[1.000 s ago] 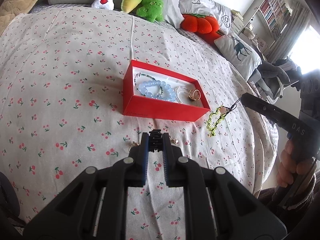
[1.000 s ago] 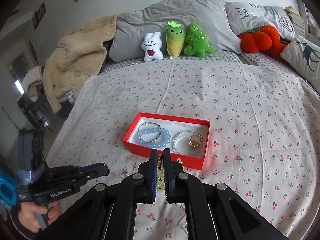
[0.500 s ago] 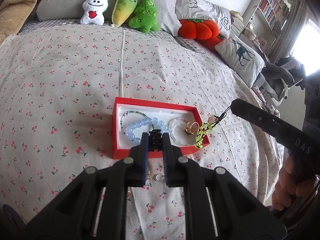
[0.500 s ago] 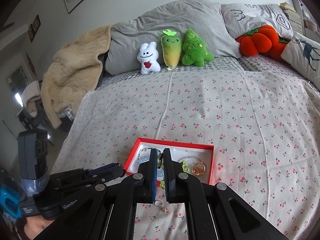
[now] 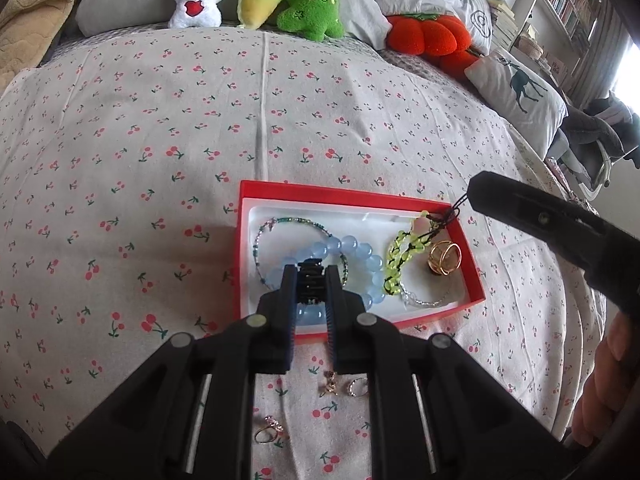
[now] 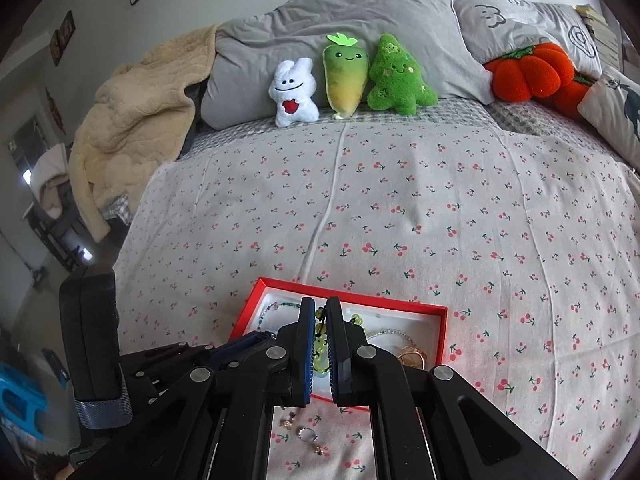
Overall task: Organize jewelry
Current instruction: 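Lower the black hair clip and earring into the red box and open both tools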
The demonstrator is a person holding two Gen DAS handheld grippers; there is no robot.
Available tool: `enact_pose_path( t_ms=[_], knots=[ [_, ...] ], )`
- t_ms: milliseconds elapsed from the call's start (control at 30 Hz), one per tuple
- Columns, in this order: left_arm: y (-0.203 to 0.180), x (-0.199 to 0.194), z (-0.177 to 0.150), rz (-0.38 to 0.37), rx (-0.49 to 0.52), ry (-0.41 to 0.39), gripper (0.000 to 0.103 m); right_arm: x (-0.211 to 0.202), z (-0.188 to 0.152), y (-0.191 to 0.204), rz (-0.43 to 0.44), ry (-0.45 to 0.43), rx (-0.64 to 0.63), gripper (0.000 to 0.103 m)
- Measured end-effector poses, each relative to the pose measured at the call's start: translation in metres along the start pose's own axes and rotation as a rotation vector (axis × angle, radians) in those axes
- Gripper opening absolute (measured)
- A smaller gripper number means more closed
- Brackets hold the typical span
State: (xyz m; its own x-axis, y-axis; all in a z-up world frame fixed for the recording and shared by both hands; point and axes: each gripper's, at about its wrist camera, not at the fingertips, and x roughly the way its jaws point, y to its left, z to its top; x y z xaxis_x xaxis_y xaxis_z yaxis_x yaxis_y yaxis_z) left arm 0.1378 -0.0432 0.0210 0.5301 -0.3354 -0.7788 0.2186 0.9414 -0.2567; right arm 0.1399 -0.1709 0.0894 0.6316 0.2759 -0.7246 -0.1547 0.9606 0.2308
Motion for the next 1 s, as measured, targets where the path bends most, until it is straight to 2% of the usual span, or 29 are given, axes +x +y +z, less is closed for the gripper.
enact_pose_path(
  t_ms=[267,367,433,700,800,833,867,900,1000],
  knots=[
    [-0.005,-0.005,-0.001,0.000,0.009,-0.002,0.017,0.007,-0.003,-0.021,-0.058,0.045,0.038,0.006],
    [-0.007,-0.012,0.000,0.008,0.013,-0.009,0.030,0.008,-0.005,-0.025,-0.092,0.057,0.034,0.006],
    [-0.007,-0.017,0.000,0.018,0.008,-0.019,0.043,0.007,-0.007,-0.027,-0.108,0.063,0.036,0.006],
    [-0.006,-0.039,-0.001,0.065,-0.027,-0.025,0.065,0.003,-0.009,-0.040,-0.156,0.102,0.093,0.013],
    [-0.008,-0.047,-0.005,0.092,-0.035,-0.008,0.075,-0.003,-0.015,-0.042,-0.143,0.123,0.111,0.023],
    [-0.008,-0.049,-0.008,0.101,-0.035,0.001,0.078,-0.007,-0.017,-0.042,-0.137,0.124,0.110,0.038],
    [-0.008,-0.052,-0.010,0.111,-0.036,0.011,0.079,-0.011,-0.019,-0.041,-0.130,0.118,0.108,0.063],
    [-0.008,-0.054,-0.012,0.121,-0.038,0.024,0.080,-0.017,-0.022,-0.040,-0.124,0.101,0.101,0.071],
    [-0.007,-0.063,-0.019,0.142,-0.054,0.053,0.081,-0.029,-0.029,-0.033,-0.121,0.102,0.038,0.074]
  ],
)
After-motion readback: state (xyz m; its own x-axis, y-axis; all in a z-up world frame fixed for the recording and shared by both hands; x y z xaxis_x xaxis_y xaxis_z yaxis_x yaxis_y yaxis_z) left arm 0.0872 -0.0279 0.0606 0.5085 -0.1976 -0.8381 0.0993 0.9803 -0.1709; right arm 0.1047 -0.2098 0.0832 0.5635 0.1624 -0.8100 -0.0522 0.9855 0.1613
